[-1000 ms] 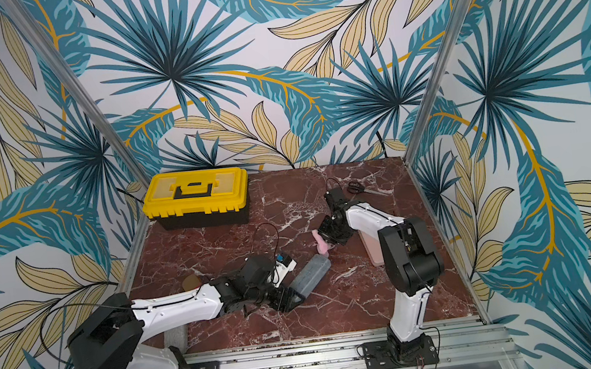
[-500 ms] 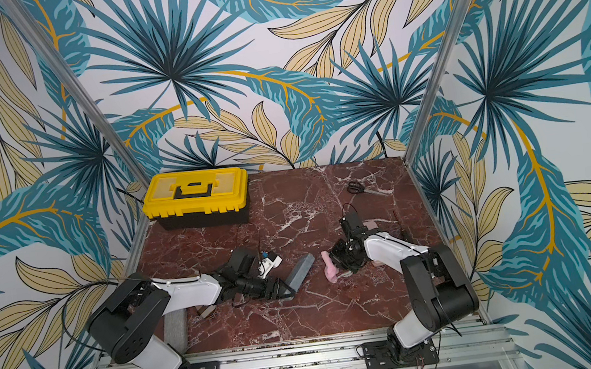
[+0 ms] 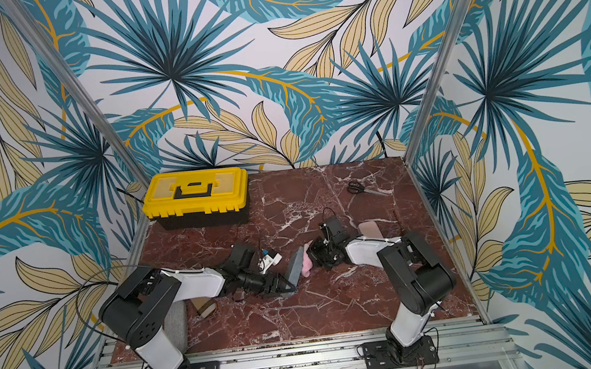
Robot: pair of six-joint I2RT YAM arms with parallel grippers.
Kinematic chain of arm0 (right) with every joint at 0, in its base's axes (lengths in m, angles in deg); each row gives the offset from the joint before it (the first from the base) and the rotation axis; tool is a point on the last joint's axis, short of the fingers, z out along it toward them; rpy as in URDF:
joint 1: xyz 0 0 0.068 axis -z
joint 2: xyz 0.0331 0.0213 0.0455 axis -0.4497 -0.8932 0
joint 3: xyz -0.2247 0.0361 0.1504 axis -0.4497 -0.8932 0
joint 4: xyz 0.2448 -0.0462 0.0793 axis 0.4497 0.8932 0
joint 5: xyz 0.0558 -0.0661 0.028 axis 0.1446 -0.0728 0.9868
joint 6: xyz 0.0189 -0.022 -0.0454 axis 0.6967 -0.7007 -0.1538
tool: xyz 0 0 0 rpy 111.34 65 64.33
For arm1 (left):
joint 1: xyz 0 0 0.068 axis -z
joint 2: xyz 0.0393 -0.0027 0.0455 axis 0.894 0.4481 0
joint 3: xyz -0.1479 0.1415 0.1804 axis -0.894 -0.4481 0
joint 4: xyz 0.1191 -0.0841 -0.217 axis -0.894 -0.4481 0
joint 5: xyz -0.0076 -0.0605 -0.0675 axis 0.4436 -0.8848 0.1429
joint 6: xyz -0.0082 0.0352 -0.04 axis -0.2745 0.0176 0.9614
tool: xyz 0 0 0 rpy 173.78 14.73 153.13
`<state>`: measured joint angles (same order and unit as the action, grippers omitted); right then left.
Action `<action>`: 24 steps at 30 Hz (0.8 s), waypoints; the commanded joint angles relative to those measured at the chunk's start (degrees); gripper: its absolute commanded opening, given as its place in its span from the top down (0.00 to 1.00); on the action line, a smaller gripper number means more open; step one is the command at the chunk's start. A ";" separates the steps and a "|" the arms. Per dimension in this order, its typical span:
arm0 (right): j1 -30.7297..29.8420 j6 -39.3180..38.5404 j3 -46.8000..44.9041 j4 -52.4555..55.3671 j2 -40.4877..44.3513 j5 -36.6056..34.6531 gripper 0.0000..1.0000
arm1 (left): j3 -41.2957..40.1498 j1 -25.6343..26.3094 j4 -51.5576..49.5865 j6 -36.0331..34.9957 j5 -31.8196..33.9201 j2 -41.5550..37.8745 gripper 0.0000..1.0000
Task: Wipe the eyeglass case
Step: Wipe the dirt from the eyeglass case.
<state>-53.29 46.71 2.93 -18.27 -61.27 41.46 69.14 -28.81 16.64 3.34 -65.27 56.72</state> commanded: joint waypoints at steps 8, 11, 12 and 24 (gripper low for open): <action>-11.25 8.53 -9.13 -12.77 0.16 6.86 1.00 | 0.08 -0.38 -5.92 -1.45 1.43 0.51 1.00; -5.78 6.26 -4.77 -15.00 -5.87 8.30 1.00 | -0.93 0.09 -4.54 0.13 0.38 -0.67 1.00; -3.27 5.67 -3.48 -15.88 -7.83 8.50 1.00 | -1.48 0.33 -3.71 0.77 -0.08 -1.14 1.00; 2.69 -5.67 5.14 -2.84 -9.01 8.16 1.00 | -2.13 0.09 -2.10 2.11 -2.49 -2.00 1.00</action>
<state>-48.66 43.39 10.82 -24.41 -71.52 50.29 67.02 -29.29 17.36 6.73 -64.35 54.62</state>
